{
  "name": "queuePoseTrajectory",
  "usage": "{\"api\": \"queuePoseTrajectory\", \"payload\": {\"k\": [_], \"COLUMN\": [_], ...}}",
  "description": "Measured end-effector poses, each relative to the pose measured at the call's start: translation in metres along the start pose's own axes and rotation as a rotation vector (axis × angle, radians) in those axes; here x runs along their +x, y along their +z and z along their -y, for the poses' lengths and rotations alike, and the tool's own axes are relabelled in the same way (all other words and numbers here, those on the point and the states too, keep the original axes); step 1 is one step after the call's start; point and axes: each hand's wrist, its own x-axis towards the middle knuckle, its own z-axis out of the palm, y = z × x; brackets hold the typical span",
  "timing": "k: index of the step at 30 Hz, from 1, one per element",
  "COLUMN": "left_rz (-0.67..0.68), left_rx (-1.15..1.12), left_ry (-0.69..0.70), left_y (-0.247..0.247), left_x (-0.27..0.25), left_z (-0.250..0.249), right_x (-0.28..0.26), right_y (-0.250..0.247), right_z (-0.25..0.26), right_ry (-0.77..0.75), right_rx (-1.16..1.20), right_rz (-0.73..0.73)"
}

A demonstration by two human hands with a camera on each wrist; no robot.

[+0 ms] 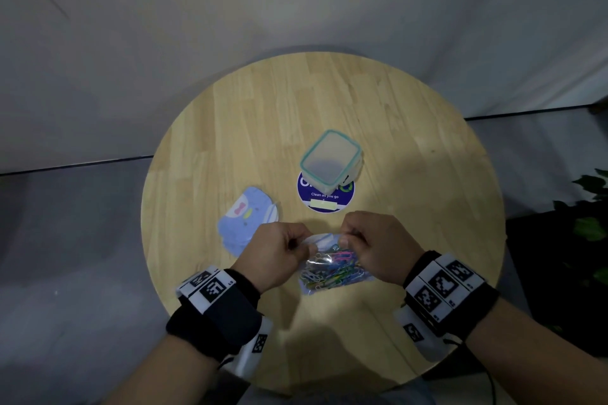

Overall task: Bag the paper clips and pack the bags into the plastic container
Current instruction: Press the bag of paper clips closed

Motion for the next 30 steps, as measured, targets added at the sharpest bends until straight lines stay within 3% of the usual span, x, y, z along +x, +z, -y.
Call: {"api": "queuePoseTrajectory", "payload": {"k": [5, 21, 27, 30], "left_rz": [-0.043, 0.002, 0.011, -0.017], "left_rx": [0.178, 0.381, 0.144, -0.035], "left_ry": [0.043, 0.132, 0.167, 0.095], "left_y": [0.000, -0.002, 0.001, 0.002], "left_x": [0.004, 0.001, -0.002, -0.002], "left_z": [0.002, 0.007, 0.010, 0.013], "right_x": [-0.001, -0.003, -0.003, -0.002], "right_y": [-0.001, 0.005, 0.003, 0.000], "right_z": [-0.004, -0.019, -0.022, -0.022], "right_ry": [0.025, 0.010, 0.010, 0.042], "right_rx": [0.022, 0.030, 0.023, 0.076], "right_rz": [0.002, 0.002, -0.060, -0.072]}}
